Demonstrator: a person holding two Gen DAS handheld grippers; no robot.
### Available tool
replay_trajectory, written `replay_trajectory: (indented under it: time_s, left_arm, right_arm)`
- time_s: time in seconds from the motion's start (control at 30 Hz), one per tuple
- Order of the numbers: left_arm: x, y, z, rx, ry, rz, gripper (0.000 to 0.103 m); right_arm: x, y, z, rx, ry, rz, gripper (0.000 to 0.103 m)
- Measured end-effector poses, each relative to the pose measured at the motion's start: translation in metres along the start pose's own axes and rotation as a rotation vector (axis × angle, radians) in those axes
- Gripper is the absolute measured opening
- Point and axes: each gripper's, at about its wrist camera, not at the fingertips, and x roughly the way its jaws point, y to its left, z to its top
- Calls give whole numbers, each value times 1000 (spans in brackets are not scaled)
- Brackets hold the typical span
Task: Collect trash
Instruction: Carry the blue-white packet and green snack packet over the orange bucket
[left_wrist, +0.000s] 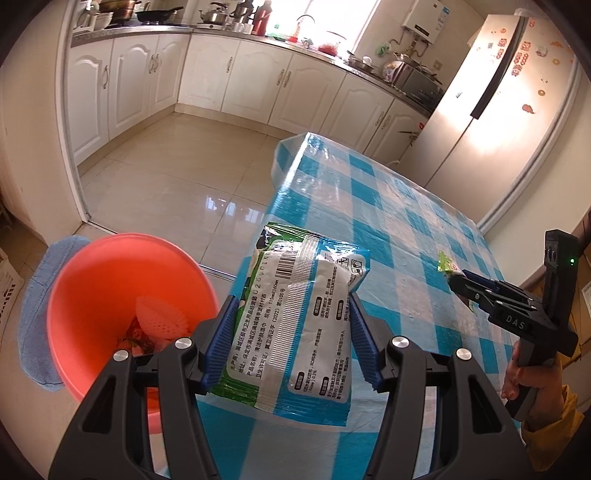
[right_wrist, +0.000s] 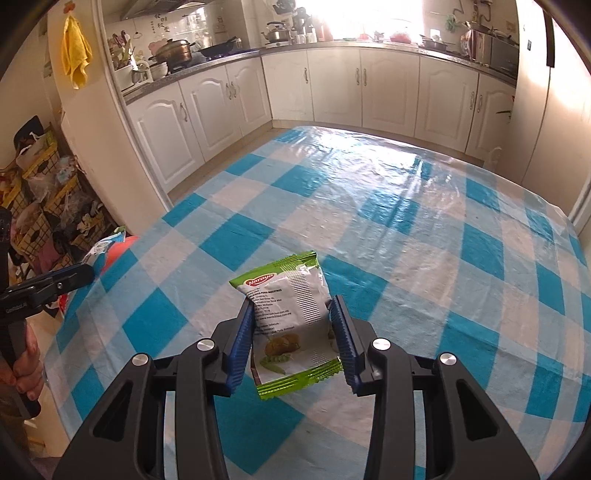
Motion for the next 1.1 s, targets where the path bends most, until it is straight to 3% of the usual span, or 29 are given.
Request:
replay_trajectory:
  time_s: [0.33, 0.63, 1.1]
  left_arm:
    - [-18, 32, 4, -58, -43, 50, 59]
    - [-36, 74, 8, -137, -91, 126, 59]
    - [-30, 123, -5, -236, -62, 197, 59]
  right_arm:
    - [4, 50, 22, -59, -14, 97, 43]
    - [21, 110, 44, -109, 0, 239, 43]
    - [51, 203, 50, -230, 57, 388, 43]
